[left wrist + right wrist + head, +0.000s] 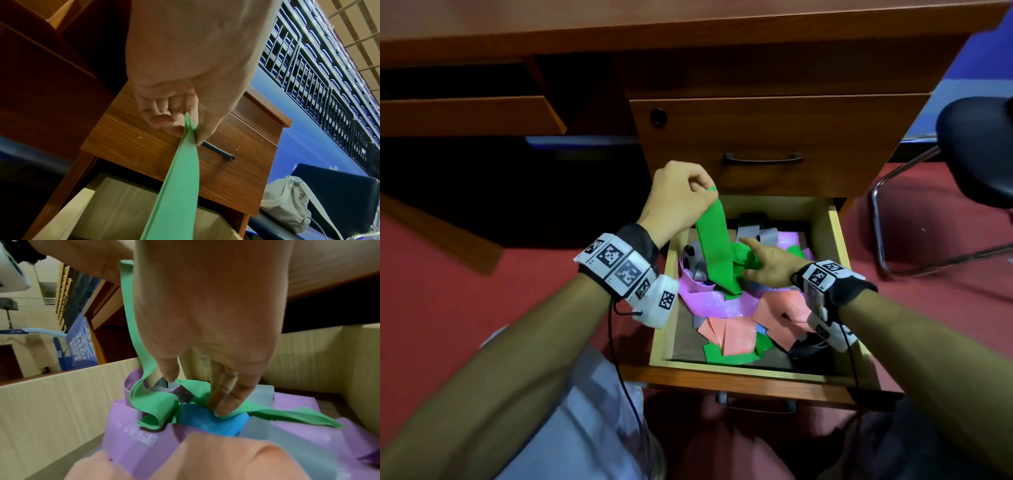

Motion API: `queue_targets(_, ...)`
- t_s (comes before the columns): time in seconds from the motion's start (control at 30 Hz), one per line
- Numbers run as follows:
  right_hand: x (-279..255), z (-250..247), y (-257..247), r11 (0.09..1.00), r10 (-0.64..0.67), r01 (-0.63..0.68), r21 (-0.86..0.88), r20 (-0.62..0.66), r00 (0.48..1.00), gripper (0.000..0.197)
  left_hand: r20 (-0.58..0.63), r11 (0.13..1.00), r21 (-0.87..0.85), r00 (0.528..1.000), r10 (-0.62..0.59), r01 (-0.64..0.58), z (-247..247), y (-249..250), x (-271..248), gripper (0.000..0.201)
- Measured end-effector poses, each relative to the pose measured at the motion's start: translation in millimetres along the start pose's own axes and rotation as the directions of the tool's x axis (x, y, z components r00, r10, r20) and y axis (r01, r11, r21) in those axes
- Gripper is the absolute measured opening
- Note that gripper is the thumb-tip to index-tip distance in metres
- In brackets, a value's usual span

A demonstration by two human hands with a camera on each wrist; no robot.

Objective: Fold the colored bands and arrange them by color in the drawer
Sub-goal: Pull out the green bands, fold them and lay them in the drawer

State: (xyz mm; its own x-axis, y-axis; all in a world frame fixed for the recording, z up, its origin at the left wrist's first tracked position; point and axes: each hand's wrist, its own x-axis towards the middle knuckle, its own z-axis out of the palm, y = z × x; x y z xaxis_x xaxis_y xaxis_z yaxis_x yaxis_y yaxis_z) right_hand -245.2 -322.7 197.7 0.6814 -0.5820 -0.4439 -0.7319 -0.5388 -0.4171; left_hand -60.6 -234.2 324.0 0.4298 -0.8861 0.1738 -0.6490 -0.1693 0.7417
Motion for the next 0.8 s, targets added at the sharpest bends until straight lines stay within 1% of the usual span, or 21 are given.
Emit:
queue_targets(0.07, 2.2, 4.7, -0.1, 0.998, 0.030, -0.028, 0.051, -0.039, 0.999, 0.076, 0.058, 0.996, 0.085, 0.998, -0.019, 0.014, 1.6, -3.6, -0.4, 0.013)
queue_targets(0.1, 3.0, 6.7, 0.1, 0.998, 0.046, -0.043, 0.049, -0.064, 0.997, 0.074, 0.089, 0.994, 0.109, 0.996, -0.029, 0.019, 1.7, -5.3, -0.5, 0.011)
queue_targets(0.2, 4.9, 12.6, 3.3, 0.998, 0.056, -0.059, -0.024, -0.109, 0.992, 0.053, 0.147, 0.991, 0.135, 0.988, -0.044, 0.024, 1.2, -8.3, -1.2, 0.009)
queue_targets(0.27, 2.5, 12.0, 3.2, 0.998, 0.049, -0.053, -0.031, -0.107, 0.993, 0.048, 0.160, 0.989, 0.145, 0.986, -0.043, 0.020, 1.5, -8.4, -2.1, 0.009)
queue_targets(0.33, -1.6, 7.7, 1.8, 0.999, 0.029, -0.032, -0.022, -0.133, 0.991, 0.033, 0.166, 0.987, 0.157, 0.985, -0.044, 0.018, 2.1, -7.7, -3.1, 0.009)
queue_targets(0.4, -3.4, 2.9, 2.9, 0.999, 0.051, -0.051, 0.003, -0.155, 0.987, 0.021, 0.174, 0.986, 0.164, 0.984, -0.046, 0.017, 2.6, -7.2, -3.3, 0.009)
queue_targets(0.47, -5.4, 0.5, 4.7, 0.998, 0.058, -0.059, -0.002, -0.163, 0.985, 0.016, 0.184, 0.985, 0.171, 0.982, -0.048, 0.016, 3.3, -6.4, -3.8, 0.010)
queue_targets(0.53, -8.1, -1.0, 8.0, 0.998, 0.008, -0.020, -0.052, -0.220, 0.976, 0.018, 0.190, 0.985, 0.172, 0.981, -0.050, 0.016, 4.6, -6.4, -3.7, 0.011)
queue_targets(0.6, -13.2, -6.3, 9.9, 0.997, -0.064, 0.049, -0.054, -0.331, 0.941, 0.019, 0.191, 0.985, 0.169, 0.980, -0.054, 0.021, 5.7, -5.7, -3.6, 0.010)
queue_targets(0.7, -22.9, -23.4, 7.2, 0.985, -0.151, 0.175, -0.003, -0.519, 0.842, 0.014, 0.194, 0.988, 0.153, 0.980, -0.042, 0.012, 5.1, -4.7, -3.3, 0.006)
queue_targets(0.8, -38.9, -42.6, -2.1, 0.945, -0.191, 0.315, 0.085, -0.638, 0.746, 0.011, 0.177, 0.996, 0.087, 0.984, -0.027, 0.011, 5.2, -1.2, -3.8, 0.004)
